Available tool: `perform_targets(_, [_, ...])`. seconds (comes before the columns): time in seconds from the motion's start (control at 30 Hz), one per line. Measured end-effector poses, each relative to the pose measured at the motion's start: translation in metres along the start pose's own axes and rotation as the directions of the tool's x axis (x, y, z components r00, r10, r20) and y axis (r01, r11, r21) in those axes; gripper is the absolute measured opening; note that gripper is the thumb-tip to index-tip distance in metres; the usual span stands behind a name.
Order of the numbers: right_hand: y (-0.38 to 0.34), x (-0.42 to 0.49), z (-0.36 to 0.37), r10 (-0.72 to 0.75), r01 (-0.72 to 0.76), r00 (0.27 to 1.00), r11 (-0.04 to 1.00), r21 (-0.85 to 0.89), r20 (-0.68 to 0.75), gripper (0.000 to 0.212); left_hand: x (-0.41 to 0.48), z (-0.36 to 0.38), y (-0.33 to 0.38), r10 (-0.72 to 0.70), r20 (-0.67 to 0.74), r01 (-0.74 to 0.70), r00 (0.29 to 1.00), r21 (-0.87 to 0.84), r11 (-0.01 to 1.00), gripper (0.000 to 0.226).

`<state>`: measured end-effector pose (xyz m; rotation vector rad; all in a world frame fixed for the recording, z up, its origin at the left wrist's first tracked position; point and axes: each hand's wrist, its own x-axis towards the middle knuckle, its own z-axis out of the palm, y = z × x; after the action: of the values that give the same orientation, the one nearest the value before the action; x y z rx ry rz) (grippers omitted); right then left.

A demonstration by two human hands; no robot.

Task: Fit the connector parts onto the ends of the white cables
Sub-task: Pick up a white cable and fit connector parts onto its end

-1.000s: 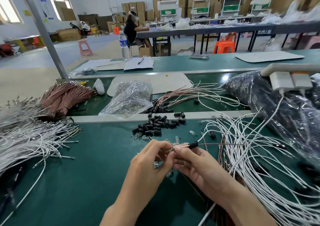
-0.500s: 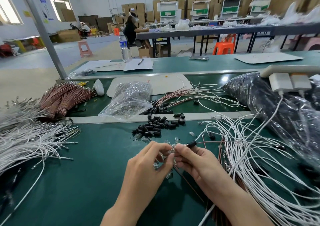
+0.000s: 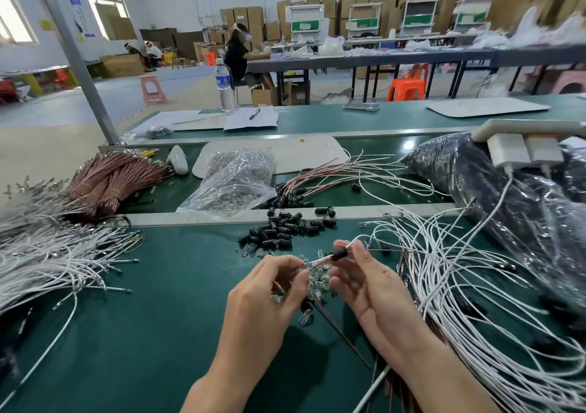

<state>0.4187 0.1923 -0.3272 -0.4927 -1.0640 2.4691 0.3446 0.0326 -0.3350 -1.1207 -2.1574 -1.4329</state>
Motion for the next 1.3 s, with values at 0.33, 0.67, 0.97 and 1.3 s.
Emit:
perform_targets(0.33, [-0.015, 0.004, 0.01, 0.079, -0.08, 0.98, 0.997, 0.0, 0.181, 0.061, 0.0, 0.005, 0.004, -0.034, -0.023, 0.034, 0.999, -0.019, 0.999, 0.01])
perform_targets(0.67, [0.009, -0.013, 0.015, 0.123, -0.112, 0.983, 0.99, -0.091, 0.134, 0.022, 0.0, 0.008, 0.003, -0.072, -0.029, 0.069, 0.997, -0.101, 0.992, 0.012])
perform_targets(0.97, [0.008, -0.014, 0.014, -0.02, 0.029, 0.998, 0.984, -0.174, 0.054, 0.021, -0.001, 0.01, 0.001, -0.052, -0.025, 0.052, 0.998, -0.014, 0.999, 0.013])
perform_targets(1.3, [0.011, -0.018, 0.02, -0.07, 0.085, 0.996, 0.951, -0.298, 0.062, 0.024, -0.003, 0.008, 0.011, -0.134, 0.093, 0.119, 0.987, 0.149, 0.982, 0.035])
